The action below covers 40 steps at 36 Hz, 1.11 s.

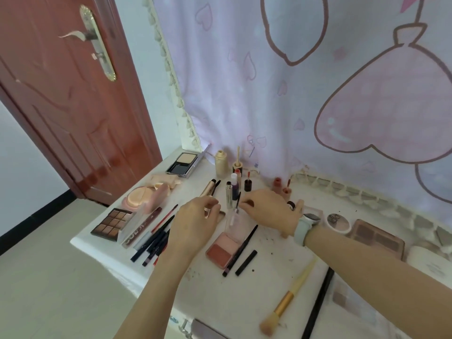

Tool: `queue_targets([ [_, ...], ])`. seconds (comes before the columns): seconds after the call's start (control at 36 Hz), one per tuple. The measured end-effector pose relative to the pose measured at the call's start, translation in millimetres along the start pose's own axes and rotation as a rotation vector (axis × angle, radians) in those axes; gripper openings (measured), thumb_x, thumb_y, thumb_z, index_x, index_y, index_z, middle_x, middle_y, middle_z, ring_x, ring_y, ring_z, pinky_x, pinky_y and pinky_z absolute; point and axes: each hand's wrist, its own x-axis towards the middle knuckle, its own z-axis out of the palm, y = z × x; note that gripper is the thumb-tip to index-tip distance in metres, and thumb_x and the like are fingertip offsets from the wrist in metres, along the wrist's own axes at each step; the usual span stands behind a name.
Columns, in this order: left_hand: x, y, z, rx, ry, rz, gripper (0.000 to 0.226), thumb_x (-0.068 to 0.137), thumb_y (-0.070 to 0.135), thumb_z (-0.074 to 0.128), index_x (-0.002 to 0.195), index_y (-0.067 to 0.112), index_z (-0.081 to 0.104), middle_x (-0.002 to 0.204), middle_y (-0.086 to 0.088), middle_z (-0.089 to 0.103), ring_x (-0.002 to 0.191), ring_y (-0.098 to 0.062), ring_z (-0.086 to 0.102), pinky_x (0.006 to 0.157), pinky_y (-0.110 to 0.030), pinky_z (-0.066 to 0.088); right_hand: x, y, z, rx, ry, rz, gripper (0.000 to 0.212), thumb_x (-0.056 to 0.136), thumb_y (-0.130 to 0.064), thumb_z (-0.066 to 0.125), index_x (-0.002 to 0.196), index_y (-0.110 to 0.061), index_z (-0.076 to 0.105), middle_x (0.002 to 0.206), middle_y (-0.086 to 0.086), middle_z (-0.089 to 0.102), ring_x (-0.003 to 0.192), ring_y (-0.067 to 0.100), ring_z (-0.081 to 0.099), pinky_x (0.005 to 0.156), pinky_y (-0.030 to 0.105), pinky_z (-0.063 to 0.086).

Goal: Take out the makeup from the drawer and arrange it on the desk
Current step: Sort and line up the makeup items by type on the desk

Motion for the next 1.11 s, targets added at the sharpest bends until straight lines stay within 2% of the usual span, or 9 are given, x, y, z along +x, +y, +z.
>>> queue_targets([
  [0.08, -5, -2, -1, 0.005, -0.002, 0.004, 0.023, 0.093, 0.027, 0.051, 0.109, 0.021, 0.066, 0.104, 0.011, 0.066, 0.078, 0.002, 0.051, 0.062, -0.006, 0.032, 6, 2, 3, 0.030, -0.033, 0.126, 0.053, 0.089, -0.051, 0.048, 0.049, -0.019, 0.034, 0.046, -0.006, 0.032, 0.041, 0.012, 0.030, 0.043, 0.025, 0.025],
  [0.31, -29, 0, 1, -0.072, 0.018, 0.072, 0.021, 0.093, 0.023, 0.054, 0.109, 0.016, 0.066, 0.104, 0.004, 0.065, 0.095, -0.012, 0.058, 0.081, -0.027, 0.047, 21, -8, 5, -0.124, -0.149, 0.282, 0.061, 0.077, -0.071, 0.050, 0.049, -0.019, 0.036, 0.047, -0.006, 0.039, 0.045, 0.013, 0.041, 0.047, 0.025, 0.033],
  [0.56, -41, 1, -1, -0.097, 0.099, 0.156, 0.018, 0.091, 0.013, 0.058, 0.105, 0.012, 0.068, 0.099, -0.001, 0.066, 0.090, -0.016, 0.059, 0.076, -0.025, 0.046, 22, -13, -3, -0.067, -0.246, 0.342, 0.047, 0.084, -0.045, 0.055, 0.053, -0.016, 0.035, 0.050, -0.003, 0.036, 0.045, 0.013, 0.035, 0.045, 0.024, 0.026],
  [0.64, -47, 1, 0, -0.106, 0.114, 0.187, 0.021, 0.091, 0.011, 0.057, 0.109, 0.010, 0.067, 0.100, -0.003, 0.066, 0.092, -0.018, 0.059, 0.078, -0.028, 0.047, 17, -9, -7, 0.036, -0.209, 0.371, 0.042, 0.079, -0.032, 0.058, 0.052, -0.017, 0.029, 0.048, -0.004, 0.028, 0.041, 0.013, 0.026, 0.043, 0.024, 0.020],
  [0.72, -55, 0, 5, -0.094, 0.114, 0.214, 0.025, 0.089, 0.011, 0.058, 0.114, 0.009, 0.065, 0.108, -0.003, 0.065, 0.100, -0.018, 0.059, 0.084, -0.028, 0.047, 8, -4, -11, 0.149, -0.159, 0.370, 0.036, 0.079, -0.026, 0.057, 0.053, -0.015, 0.034, 0.049, -0.003, 0.032, 0.041, 0.013, 0.025, 0.042, 0.024, 0.020],
  [0.83, -68, -2, 11, -0.072, 0.136, 0.274, 0.028, 0.085, 0.007, 0.064, 0.112, 0.006, 0.065, 0.110, -0.008, 0.063, 0.099, -0.023, 0.060, 0.083, -0.033, 0.050, -8, 1, -10, 0.248, -0.002, 0.337, 0.027, 0.079, -0.026, 0.054, 0.065, -0.004, 0.053, 0.058, 0.013, 0.051, 0.050, 0.020, 0.042, 0.058, 0.031, 0.041],
  [0.89, -76, -3, 14, -0.078, 0.153, 0.298, 0.027, 0.084, 0.011, 0.064, 0.111, 0.006, 0.066, 0.110, -0.007, 0.063, 0.101, -0.023, 0.060, 0.085, -0.036, 0.051, -16, 3, -5, 0.285, 0.098, 0.286, 0.024, 0.084, -0.029, 0.054, 0.080, -0.006, 0.059, 0.069, 0.007, 0.064, 0.061, 0.020, 0.055, 0.070, 0.034, 0.046],
  [0.97, -88, -2, 17, -0.067, 0.144, 0.359, 0.030, 0.086, 0.025, 0.056, 0.109, 0.009, 0.067, 0.109, -0.004, 0.063, 0.102, -0.021, 0.059, 0.085, -0.036, 0.051, -21, 4, 0, 0.315, 0.172, 0.212, 0.013, 0.089, -0.030, 0.054, 0.094, -0.019, 0.057, 0.080, -0.008, 0.061, 0.080, 0.013, 0.058, 0.078, 0.029, 0.043],
  [1.11, -99, 5, 27, -0.049, 0.056, 0.555, 0.025, 0.086, 0.022, 0.057, 0.106, 0.011, 0.068, 0.105, -0.001, 0.066, 0.099, -0.016, 0.059, 0.083, -0.032, 0.050, -20, 5, 2, 0.272, 0.167, 0.171, 0.010, 0.090, -0.030, 0.053, 0.090, -0.020, 0.055, 0.082, -0.004, 0.062, 0.085, 0.019, 0.061, 0.081, 0.036, 0.047],
])
